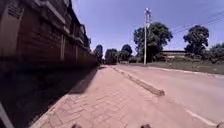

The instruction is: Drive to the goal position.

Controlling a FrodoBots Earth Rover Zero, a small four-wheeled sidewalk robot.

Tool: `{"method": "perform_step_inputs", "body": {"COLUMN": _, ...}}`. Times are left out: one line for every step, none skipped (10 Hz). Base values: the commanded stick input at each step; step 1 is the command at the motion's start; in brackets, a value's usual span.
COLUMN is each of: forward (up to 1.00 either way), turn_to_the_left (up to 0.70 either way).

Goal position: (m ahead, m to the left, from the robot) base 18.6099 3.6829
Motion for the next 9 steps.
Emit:
{"method": "perform_step_inputs", "body": {"forward": 0.3, "turn_to_the_left": 0.0}}
{"method": "perform_step_inputs", "body": {"forward": 0.3, "turn_to_the_left": 0.0}}
{"method": "perform_step_inputs", "body": {"forward": 0.3, "turn_to_the_left": 0.0}}
{"method": "perform_step_inputs", "body": {"forward": 0.3, "turn_to_the_left": 0.0}}
{"method": "perform_step_inputs", "body": {"forward": 0.3, "turn_to_the_left": 0.0}}
{"method": "perform_step_inputs", "body": {"forward": 0.3, "turn_to_the_left": 0.0}}
{"method": "perform_step_inputs", "body": {"forward": 0.3, "turn_to_the_left": 0.0}}
{"method": "perform_step_inputs", "body": {"forward": 0.3, "turn_to_the_left": 0.0}}
{"method": "perform_step_inputs", "body": {"forward": 0.3, "turn_to_the_left": 0.0}}
